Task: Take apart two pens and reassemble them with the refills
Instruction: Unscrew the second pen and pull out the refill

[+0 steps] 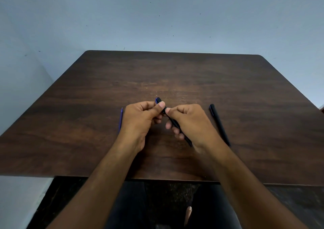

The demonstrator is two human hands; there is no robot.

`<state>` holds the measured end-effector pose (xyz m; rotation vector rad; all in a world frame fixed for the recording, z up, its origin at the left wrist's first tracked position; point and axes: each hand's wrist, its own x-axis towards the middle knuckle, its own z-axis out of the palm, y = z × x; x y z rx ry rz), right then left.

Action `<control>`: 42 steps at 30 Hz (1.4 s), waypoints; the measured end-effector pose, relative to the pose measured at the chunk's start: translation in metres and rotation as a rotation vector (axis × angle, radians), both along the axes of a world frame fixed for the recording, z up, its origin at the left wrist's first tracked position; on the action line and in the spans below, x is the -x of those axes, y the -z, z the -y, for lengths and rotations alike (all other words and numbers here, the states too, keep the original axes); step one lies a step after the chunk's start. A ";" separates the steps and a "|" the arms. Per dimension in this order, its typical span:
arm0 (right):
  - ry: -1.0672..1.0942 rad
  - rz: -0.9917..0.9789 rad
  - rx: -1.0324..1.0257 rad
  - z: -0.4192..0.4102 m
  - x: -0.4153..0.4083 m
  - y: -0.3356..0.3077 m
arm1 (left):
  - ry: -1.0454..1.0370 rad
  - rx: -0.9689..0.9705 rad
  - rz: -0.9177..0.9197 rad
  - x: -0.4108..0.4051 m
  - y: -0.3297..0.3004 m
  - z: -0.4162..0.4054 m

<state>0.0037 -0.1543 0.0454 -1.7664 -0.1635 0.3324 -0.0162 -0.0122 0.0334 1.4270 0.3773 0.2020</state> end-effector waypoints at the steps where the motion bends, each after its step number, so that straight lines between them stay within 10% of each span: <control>1: 0.002 0.017 0.007 0.000 0.000 0.001 | -0.003 0.000 0.005 0.001 0.000 0.000; 27: -0.163 -0.043 -0.135 0.008 -0.003 -0.002 | 0.027 0.259 0.033 0.009 -0.015 0.009; 42: -0.183 0.318 0.276 0.014 -0.005 -0.008 | -0.106 0.157 0.046 0.005 -0.012 -0.003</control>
